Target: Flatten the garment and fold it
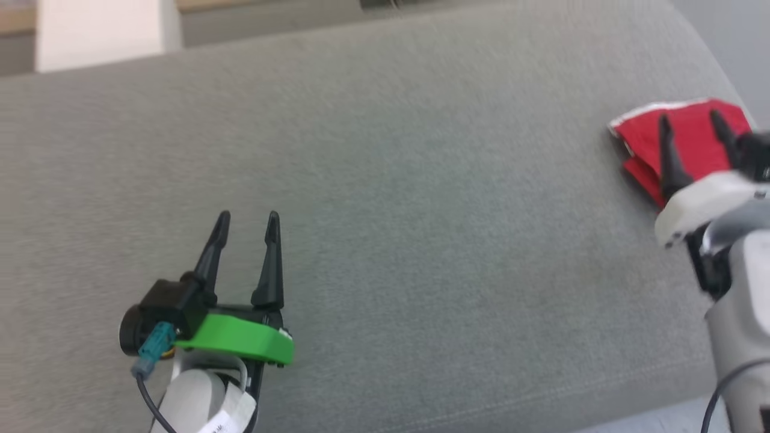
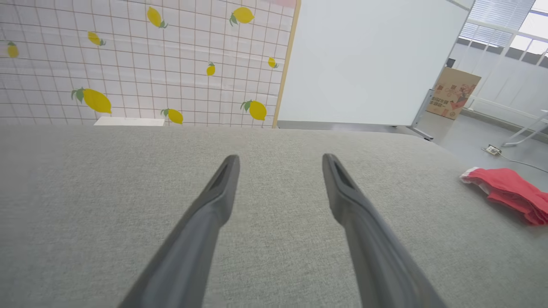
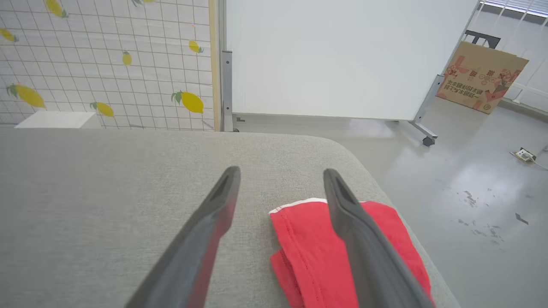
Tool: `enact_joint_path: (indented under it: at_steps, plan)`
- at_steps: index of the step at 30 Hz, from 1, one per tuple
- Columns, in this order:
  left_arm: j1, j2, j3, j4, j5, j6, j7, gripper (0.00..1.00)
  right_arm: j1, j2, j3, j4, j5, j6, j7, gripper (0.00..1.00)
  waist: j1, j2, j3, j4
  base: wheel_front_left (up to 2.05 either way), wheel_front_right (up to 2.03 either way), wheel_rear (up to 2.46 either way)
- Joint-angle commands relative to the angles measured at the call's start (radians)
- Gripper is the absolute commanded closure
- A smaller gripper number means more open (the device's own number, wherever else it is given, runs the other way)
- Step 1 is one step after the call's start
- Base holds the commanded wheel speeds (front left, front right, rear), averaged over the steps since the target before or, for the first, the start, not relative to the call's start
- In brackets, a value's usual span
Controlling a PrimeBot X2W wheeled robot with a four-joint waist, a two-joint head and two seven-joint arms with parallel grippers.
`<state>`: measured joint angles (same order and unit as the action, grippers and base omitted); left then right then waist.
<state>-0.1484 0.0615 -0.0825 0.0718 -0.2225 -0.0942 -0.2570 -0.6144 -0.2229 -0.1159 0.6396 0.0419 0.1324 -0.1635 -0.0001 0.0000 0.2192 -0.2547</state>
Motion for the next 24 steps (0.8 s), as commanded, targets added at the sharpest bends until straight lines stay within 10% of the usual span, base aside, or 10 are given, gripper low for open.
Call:
enact_joint_path:
  at_steps: [1,12,24]
  plan:
    - [0.016,-0.003,-0.001,0.005,-0.007,0.002,-0.005,0.00,0.050,0.009,0.020,-0.045,0.031,-0.002,-0.015,0.00,0.0001,0.0000,-0.121,0.113,0.00,0.00,0.00]
    - [0.049,-0.010,-0.023,0.056,-0.030,0.004,-0.005,0.00,0.419,0.087,0.032,-0.446,0.087,-0.002,-0.063,0.00,0.0001,0.0000,-0.198,0.241,0.00,0.00,0.00]
    - [0.072,-0.011,-0.069,0.102,-0.050,0.028,-0.005,0.00,0.654,0.170,-0.013,-0.617,0.043,-0.002,-0.093,0.00,0.0001,0.0000,-0.241,0.293,0.00,0.00,0.00]
